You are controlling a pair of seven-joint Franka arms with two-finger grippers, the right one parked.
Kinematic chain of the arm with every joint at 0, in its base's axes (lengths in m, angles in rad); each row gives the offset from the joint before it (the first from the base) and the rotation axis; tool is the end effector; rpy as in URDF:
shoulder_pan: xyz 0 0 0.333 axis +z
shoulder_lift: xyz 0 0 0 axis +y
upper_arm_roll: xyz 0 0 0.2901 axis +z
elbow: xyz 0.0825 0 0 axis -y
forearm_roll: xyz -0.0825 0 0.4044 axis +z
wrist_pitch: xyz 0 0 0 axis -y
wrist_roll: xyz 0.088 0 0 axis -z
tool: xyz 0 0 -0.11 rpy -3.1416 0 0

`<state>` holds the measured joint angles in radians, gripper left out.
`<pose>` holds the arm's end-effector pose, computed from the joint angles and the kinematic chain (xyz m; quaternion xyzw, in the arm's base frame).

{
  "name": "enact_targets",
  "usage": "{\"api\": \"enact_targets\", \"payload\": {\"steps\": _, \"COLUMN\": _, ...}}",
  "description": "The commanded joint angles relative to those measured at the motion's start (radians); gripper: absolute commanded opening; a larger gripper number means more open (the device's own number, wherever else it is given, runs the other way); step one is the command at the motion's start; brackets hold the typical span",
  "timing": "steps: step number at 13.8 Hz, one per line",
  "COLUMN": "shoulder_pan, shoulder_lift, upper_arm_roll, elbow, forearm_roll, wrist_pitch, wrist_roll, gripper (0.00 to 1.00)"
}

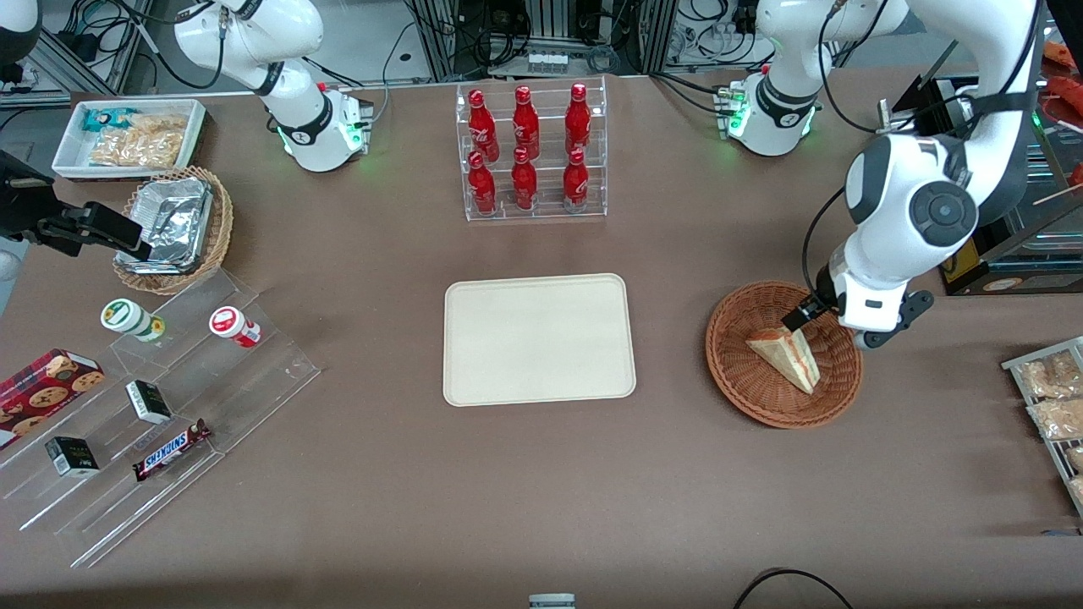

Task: Place sandwich from basket to tray
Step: 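Lower the open left gripper around the sandwich and close it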

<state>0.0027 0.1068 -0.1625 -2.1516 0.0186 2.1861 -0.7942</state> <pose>0.5507 -0.0880 0.3044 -0.9512 -0.3065 0.0320 0.0151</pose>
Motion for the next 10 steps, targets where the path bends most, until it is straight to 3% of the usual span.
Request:
{"api": "enact_targets", "payload": {"steps": 1, "shoulder_pan": -0.003, "shoulder_lift": 0.056, "upper_arm_roll": 0.0, "elbow": 0.004, "forearm_roll": 0.015, "wrist_pitch": 0.084, "wrist_roll": -0.039, "gripper": 1.0}}
{"api": "enact_targets", "payload": {"steps": 10, "shoulder_pan": -0.001, "shoulder_lift": 0.175, "upper_arm_roll": 0.003, "elbow": 0.006, "forearm_roll": 0.015, "wrist_pitch": 0.182, "wrist_roll": -0.06, "gripper": 1.0}}
